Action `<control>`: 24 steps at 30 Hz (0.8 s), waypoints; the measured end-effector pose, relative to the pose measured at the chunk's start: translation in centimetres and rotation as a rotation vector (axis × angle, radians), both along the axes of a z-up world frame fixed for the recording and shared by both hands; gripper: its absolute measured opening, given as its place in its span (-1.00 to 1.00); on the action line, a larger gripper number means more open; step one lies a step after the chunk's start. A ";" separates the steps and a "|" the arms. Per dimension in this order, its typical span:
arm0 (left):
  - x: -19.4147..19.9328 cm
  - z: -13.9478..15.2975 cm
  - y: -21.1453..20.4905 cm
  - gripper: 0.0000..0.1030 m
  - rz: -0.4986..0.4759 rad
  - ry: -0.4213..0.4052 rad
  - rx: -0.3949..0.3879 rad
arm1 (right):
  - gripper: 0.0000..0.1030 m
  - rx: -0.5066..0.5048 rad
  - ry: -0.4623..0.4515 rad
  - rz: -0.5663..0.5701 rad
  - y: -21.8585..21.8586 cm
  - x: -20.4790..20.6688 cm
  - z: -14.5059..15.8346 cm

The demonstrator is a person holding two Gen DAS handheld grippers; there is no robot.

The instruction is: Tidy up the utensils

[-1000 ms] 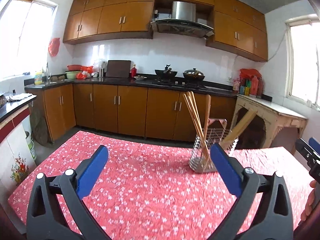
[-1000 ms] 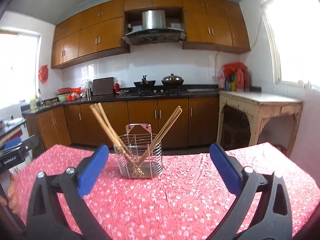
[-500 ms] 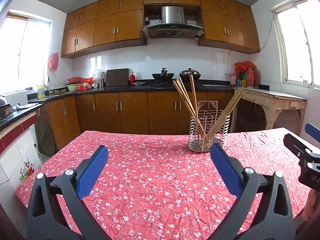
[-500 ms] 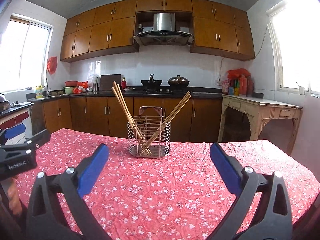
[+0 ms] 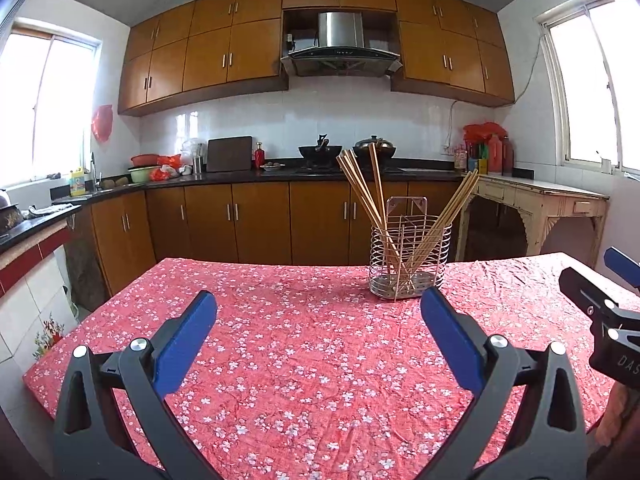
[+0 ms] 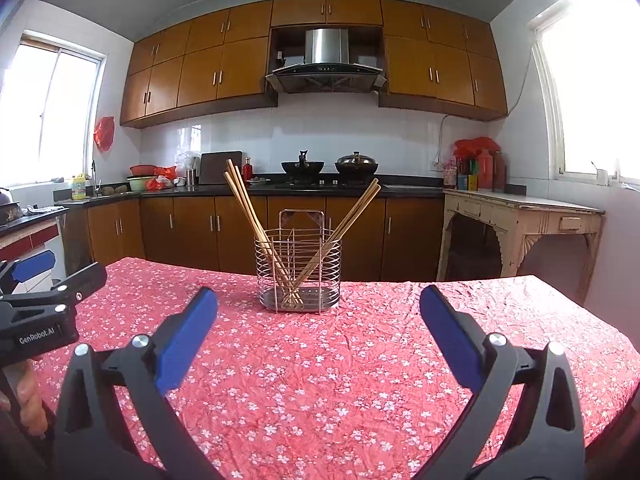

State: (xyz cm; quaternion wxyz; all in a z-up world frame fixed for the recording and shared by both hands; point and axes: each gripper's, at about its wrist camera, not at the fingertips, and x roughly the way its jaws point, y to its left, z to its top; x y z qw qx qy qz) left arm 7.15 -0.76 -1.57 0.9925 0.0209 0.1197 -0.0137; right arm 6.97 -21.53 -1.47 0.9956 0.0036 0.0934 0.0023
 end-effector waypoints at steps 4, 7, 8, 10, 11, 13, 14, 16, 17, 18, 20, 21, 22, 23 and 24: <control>-0.1 0.0 -0.2 0.96 -0.003 -0.003 0.000 | 0.92 0.000 -0.002 0.001 0.1 0.0 0.0; -0.2 0.1 -0.3 0.96 -0.003 -0.006 -0.001 | 0.92 0.007 -0.003 -0.002 0.0 0.0 0.1; -0.2 0.1 -0.3 0.96 -0.001 -0.006 -0.001 | 0.92 0.009 -0.003 -0.003 -0.1 0.0 0.0; -0.3 0.1 -0.3 0.96 0.001 -0.008 -0.002 | 0.92 0.012 -0.002 -0.003 -0.1 -0.1 0.1; -0.3 0.1 -0.3 0.96 0.002 -0.008 -0.004 | 0.92 0.015 -0.003 -0.004 -0.2 -0.1 0.1; -0.2 0.1 -0.3 0.96 0.001 -0.006 -0.006 | 0.92 0.016 -0.003 -0.004 -0.2 -0.1 0.1; -0.2 0.1 -0.3 0.96 0.002 -0.005 -0.006 | 0.92 0.014 -0.004 -0.005 -0.2 -0.1 0.1; -0.1 0.1 -0.3 0.96 0.003 -0.002 -0.007 | 0.92 0.014 -0.004 -0.005 -0.2 -0.1 0.1; -0.1 0.1 -0.4 0.96 0.001 -0.001 -0.006 | 0.92 0.015 -0.005 -0.005 -0.2 -0.1 0.1; -0.1 0.1 -0.4 0.96 0.001 0.000 -0.006 | 0.92 0.017 -0.004 -0.005 -0.2 -0.1 0.1; 0.0 0.2 -0.5 0.96 0.000 0.000 -0.004 | 0.92 0.018 -0.004 -0.004 -0.3 -0.1 0.1; 0.0 0.2 -0.6 0.96 0.000 0.000 -0.003 | 0.92 0.017 -0.004 -0.006 -0.3 -0.1 0.1; 0.0 0.2 -0.6 0.96 0.002 0.001 -0.004 | 0.92 0.017 -0.004 -0.007 -0.3 -0.1 0.1; 0.0 0.2 -0.6 0.96 0.001 0.002 -0.006 | 0.92 0.018 -0.003 -0.007 -0.3 0.0 0.2; 0.0 0.2 -0.7 0.96 0.001 0.003 -0.007 | 0.92 0.019 -0.002 -0.006 -0.4 0.0 0.2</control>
